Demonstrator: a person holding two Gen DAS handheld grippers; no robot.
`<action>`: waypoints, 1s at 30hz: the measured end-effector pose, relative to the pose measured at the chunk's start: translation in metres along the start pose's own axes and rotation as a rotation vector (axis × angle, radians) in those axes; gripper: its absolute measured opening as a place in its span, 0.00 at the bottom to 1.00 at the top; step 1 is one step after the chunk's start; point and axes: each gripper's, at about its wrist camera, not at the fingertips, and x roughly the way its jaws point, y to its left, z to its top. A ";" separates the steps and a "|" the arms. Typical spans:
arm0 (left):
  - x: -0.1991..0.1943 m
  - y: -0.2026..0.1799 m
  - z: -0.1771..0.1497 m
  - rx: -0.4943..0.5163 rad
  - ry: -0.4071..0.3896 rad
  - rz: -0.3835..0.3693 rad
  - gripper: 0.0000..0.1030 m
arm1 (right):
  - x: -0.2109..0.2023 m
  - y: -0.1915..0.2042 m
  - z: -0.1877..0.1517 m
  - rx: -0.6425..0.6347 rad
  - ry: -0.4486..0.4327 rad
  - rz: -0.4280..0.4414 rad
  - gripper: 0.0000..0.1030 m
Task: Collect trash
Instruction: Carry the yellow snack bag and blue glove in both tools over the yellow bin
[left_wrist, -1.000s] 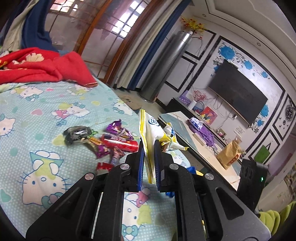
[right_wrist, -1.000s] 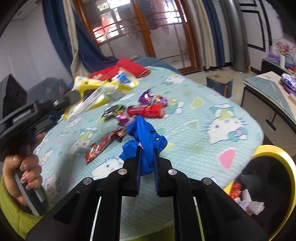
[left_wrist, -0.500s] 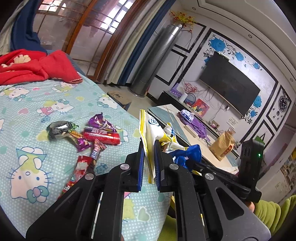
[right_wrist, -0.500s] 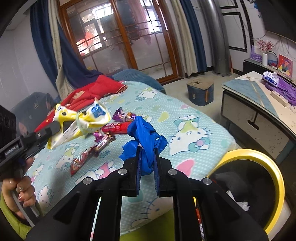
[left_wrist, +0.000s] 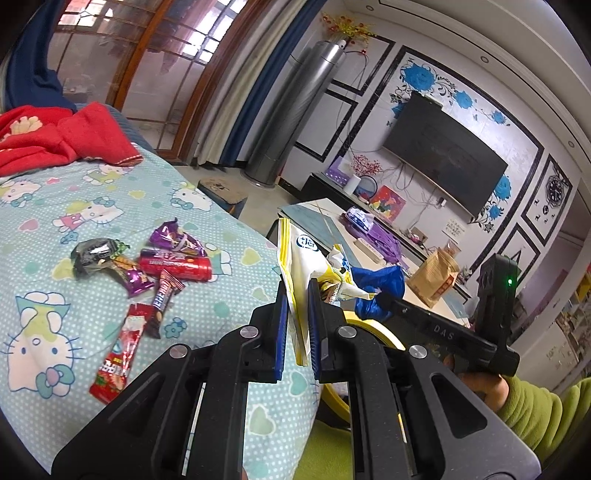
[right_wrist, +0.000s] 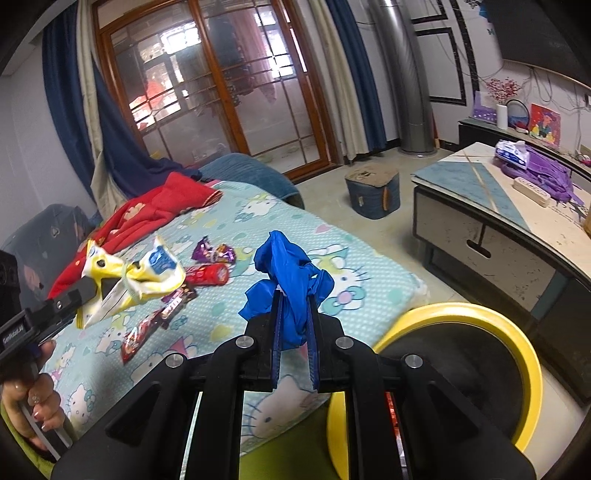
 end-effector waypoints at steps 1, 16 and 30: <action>0.001 -0.001 -0.001 0.004 0.004 -0.005 0.06 | -0.001 -0.003 0.000 0.005 -0.002 -0.006 0.11; 0.022 -0.030 -0.019 0.063 0.073 -0.044 0.06 | -0.018 -0.045 -0.002 0.064 -0.020 -0.084 0.11; 0.048 -0.051 -0.036 0.115 0.154 -0.057 0.06 | -0.028 -0.085 -0.014 0.115 0.002 -0.142 0.11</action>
